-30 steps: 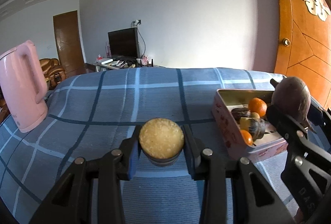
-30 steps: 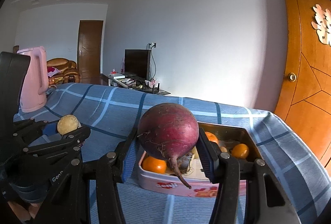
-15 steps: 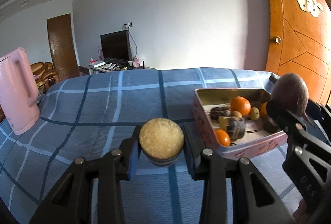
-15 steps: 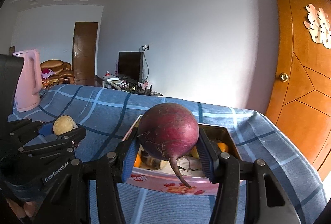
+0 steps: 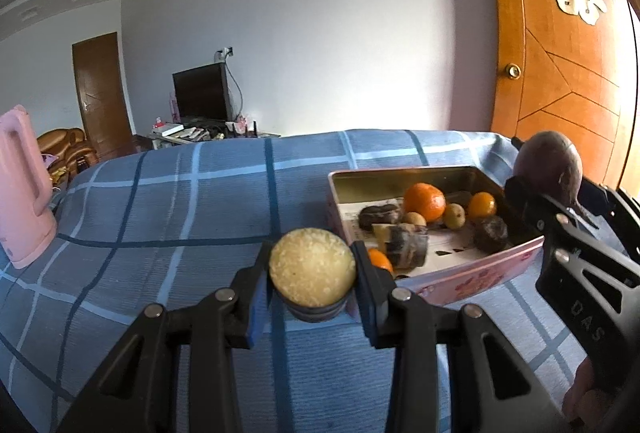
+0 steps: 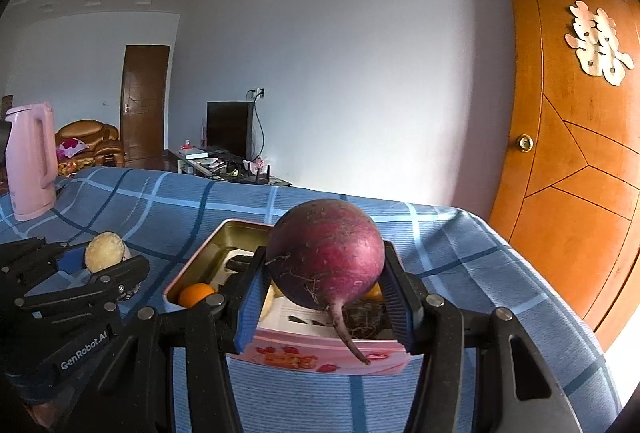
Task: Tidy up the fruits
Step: 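Carry the radish in the right tool while the left tool carries the tuber half to the tin, then lower the tuber half into the tin with the left tool while the right tool lowers the radish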
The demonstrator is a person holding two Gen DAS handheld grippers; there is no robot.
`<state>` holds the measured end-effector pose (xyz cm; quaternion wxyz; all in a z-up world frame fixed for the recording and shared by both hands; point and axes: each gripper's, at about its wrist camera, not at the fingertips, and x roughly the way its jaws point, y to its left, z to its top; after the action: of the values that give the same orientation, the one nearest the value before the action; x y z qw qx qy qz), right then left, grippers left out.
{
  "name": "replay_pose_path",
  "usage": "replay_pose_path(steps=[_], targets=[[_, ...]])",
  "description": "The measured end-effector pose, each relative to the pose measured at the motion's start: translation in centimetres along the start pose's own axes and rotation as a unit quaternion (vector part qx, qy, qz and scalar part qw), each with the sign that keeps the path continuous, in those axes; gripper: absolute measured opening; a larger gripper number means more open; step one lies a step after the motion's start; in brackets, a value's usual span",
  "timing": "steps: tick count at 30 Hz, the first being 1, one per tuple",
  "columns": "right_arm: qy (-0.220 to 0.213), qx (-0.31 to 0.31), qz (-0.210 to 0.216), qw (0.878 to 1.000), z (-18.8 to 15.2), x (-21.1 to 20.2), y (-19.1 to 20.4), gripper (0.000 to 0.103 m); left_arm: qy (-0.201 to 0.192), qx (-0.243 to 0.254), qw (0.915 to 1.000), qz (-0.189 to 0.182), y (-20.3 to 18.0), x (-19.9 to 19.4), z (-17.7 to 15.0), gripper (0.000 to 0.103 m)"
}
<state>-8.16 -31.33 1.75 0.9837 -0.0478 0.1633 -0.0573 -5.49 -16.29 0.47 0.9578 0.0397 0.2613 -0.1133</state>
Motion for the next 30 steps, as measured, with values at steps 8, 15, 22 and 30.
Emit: replay_pose_path(steps=[8, 15, 22, 30], targets=[[0.003, 0.008, -0.018, 1.0, -0.1, 0.1, -1.9, 0.055, -0.004, 0.007, 0.9996, -0.028, -2.1, 0.0, 0.1, 0.039], [0.007, 0.028, -0.042, 0.999, -0.2, 0.6, -3.9, 0.055, -0.008, 0.017, 0.9983, -0.055, -4.9, 0.8, 1.4, 0.039], [0.005, 0.041, -0.076, 0.996, -0.1, 1.0, -5.3, 0.056, -0.015, 0.007, 0.9969, -0.077, -7.0, 2.3, 3.9, 0.039], [0.009, 0.072, -0.101, 0.992, 0.1, 1.7, -7.3, 0.055, -0.007, -0.003, 0.9965, -0.083, -6.9, 4.1, 4.6, 0.039]])
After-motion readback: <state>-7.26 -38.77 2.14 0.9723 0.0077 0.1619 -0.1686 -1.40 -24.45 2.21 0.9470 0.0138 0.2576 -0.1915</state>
